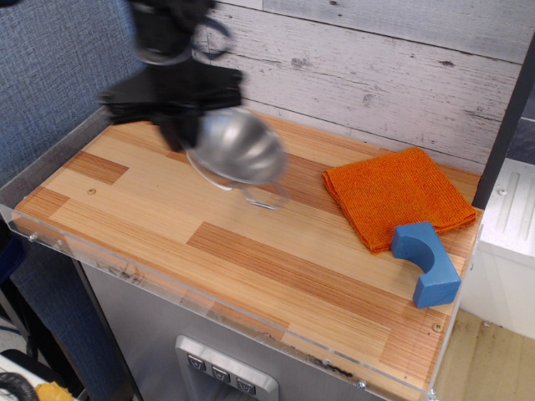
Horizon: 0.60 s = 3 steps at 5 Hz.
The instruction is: Move the metal bowl to the left side of the knife.
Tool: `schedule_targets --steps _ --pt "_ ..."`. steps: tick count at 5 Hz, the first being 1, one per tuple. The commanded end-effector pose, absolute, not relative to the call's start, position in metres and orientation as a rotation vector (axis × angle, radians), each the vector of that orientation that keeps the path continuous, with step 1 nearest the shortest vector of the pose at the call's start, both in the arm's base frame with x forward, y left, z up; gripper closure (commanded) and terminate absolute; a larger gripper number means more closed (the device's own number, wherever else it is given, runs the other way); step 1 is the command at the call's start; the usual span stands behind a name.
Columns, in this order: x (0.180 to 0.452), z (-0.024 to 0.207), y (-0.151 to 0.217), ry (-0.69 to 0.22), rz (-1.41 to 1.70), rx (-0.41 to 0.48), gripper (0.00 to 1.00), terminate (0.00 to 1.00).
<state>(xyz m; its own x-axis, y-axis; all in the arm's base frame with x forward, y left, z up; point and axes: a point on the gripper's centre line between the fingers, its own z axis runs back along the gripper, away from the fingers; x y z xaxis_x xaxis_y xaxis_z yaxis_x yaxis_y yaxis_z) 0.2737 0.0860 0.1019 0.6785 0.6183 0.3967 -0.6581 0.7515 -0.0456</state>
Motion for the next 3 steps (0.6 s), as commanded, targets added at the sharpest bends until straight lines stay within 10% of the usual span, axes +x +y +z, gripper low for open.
schedule_targets --steps 1,3 --pt "0.253 0.108 0.148 -0.445 0.861 0.164 1.0 0.0" --pt "0.253 0.08 0.169 -0.373 0.907 0.227 1.0 0.0"
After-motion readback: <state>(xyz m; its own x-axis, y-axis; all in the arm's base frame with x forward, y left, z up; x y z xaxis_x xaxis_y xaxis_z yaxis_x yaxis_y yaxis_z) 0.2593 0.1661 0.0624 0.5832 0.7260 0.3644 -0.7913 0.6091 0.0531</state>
